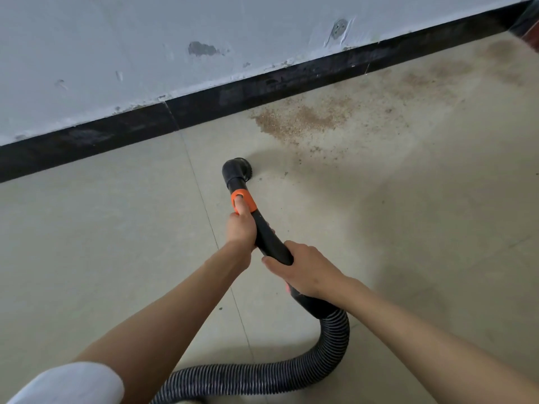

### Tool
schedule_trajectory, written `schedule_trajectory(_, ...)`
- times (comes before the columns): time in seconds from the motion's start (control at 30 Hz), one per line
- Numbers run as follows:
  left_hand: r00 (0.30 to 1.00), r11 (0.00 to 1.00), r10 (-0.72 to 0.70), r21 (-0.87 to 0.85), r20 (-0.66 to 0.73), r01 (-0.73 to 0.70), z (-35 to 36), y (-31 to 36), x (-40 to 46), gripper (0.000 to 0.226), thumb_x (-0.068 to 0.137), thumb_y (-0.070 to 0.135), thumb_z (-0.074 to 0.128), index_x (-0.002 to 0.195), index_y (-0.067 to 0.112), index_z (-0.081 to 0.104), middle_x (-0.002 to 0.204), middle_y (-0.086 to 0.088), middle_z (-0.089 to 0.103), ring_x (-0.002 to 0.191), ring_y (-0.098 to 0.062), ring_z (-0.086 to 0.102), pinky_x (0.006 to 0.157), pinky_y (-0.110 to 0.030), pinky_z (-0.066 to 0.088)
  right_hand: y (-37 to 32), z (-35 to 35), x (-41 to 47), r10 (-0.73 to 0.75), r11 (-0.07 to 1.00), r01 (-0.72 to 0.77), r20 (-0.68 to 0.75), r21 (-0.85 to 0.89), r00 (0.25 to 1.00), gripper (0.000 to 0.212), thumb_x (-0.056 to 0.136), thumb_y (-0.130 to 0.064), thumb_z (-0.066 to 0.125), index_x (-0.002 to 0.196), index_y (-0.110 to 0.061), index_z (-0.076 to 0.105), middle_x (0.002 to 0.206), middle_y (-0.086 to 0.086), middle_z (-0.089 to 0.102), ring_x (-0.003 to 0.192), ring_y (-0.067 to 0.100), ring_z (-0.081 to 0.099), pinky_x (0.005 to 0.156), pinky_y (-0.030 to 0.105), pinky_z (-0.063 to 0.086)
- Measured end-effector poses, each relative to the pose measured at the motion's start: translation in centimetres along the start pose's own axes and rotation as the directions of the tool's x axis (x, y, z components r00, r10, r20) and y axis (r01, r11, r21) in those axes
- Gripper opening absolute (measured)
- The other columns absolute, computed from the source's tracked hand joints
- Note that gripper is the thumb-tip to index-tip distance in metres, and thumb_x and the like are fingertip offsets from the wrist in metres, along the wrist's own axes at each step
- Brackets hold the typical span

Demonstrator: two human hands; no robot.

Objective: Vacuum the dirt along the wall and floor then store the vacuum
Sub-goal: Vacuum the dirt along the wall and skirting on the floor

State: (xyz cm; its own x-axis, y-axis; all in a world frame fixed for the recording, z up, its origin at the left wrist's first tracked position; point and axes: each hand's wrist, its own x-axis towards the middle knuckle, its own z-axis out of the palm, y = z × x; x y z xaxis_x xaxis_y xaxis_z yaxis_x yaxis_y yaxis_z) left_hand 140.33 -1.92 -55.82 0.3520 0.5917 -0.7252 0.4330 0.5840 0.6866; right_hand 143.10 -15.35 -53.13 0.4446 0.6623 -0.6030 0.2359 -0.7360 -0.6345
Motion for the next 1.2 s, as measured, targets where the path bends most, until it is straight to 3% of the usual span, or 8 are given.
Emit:
schedule_trajectory(0.07,1.000,1.000,-0.014,0.011,0.004,0.014,-0.5,-0.3,-0.7,0.053,0.098,0.052,0.026,0.099,0.005,0.048,0.075,-0.012,0.058,0.064,-0.026,0.060,0.076,-0.042,0.055,-0.1,0.7,-0.6,0.006,1.000,-0.006,0.007,0.006,1.000,0.036,0.091,-0.055,0.050,0.084,-0.020,0.049,0.072,0.001,0.065,0.069,0.022,0.065,0.075,0.039,0.053)
schedule_trajectory(0.2,0.999,0.999,-0.032,-0.006,0.032,0.032,-1.1,-0.7,-1.6,0.054,0.098,0.053,0.025,0.109,0.004,0.046,0.078,-0.012,0.056,0.062,-0.025,0.059,0.057,-0.033,0.051,-0.3,1.6,-1.4,-0.002,1.000,0.002,-0.004,-0.013,1.000,0.037,0.092,-0.056,0.048,0.085,-0.020,0.048,0.073,0.002,0.067,0.071,0.023,0.066,0.074,0.038,0.053)
schedule_trajectory(0.27,0.998,0.999,-0.040,-0.007,0.048,0.040,-1.0,-1.0,-1.8,0.056,0.098,0.054,0.026,0.113,0.003,0.045,0.079,-0.012,0.056,0.062,-0.025,0.059,0.056,-0.032,0.050,-0.1,1.7,-1.8,0.005,1.000,-0.005,-0.011,-0.014,1.000,0.037,0.092,-0.055,0.048,0.084,-0.019,0.048,0.073,0.002,0.066,0.071,0.023,0.065,0.073,0.038,0.053)
schedule_trajectory(0.47,0.986,0.994,-0.073,0.088,0.150,0.061,0.9,-1.7,-3.1,0.057,0.098,0.054,0.025,0.111,0.003,0.046,0.081,-0.013,0.057,0.068,-0.027,0.060,0.065,-0.036,0.053,1.7,1.8,-3.8,0.066,0.997,-0.062,-0.087,0.046,0.994,0.040,0.090,-0.056,0.048,0.087,-0.017,0.051,0.075,0.005,0.069,0.069,0.024,0.066,0.075,0.043,0.054)
schedule_trajectory(0.67,0.980,0.985,-0.032,0.173,0.198,-0.003,3.5,-0.5,-2.3,0.058,0.097,0.054,0.024,0.110,0.003,0.049,0.097,-0.018,0.059,0.090,-0.033,0.061,0.087,-0.048,0.053,2.4,0.7,-3.0,0.109,0.986,-0.084,-0.178,0.141,0.978,0.037,0.089,-0.053,0.051,0.087,-0.016,0.052,0.076,0.007,0.069,0.072,0.024,0.068,0.074,0.041,0.054)
schedule_trajectory(0.97,0.962,0.981,-0.047,0.193,0.269,-0.006,4.7,-0.7,-2.4,0.056,0.097,0.055,0.023,0.095,0.005,0.048,0.083,-0.014,0.058,0.075,-0.030,0.060,0.086,-0.047,0.054,2.9,1.2,-3.3,0.168,0.978,-0.127,-0.264,0.166,0.950,0.035,0.090,-0.054,0.050,0.085,-0.019,0.051,0.075,0.004,0.068,0.071,0.021,0.067,0.072,0.039,0.055)
schedule_trajectory(1.07,0.965,0.985,-0.038,0.175,0.261,-0.008,4.2,-1.0,-2.3,0.054,0.097,0.054,0.024,0.086,0.008,0.048,0.084,-0.015,0.057,0.076,-0.029,0.059,0.086,-0.047,0.054,2.6,1.3,-3.5,0.163,0.979,-0.128,-0.242,0.156,0.956,0.035,0.090,-0.053,0.050,0.084,-0.019,0.050,0.076,0.005,0.068,0.071,0.022,0.067,0.071,0.038,0.054)
schedule_trajectory(1.2,0.990,0.988,0.007,0.151,0.143,-0.028,2.0,-2.2,-2.1,0.055,0.096,0.057,0.023,0.087,0.010,0.050,0.096,-0.018,0.060,0.095,-0.036,0.063,0.089,-0.049,0.052,2.1,1.6,-3.5,0.102,0.991,-0.089,-0.127,0.103,0.987,0.035,0.090,-0.052,0.052,0.084,-0.018,0.049,0.075,0.006,0.069,0.064,0.020,0.063,0.070,0.038,0.054)
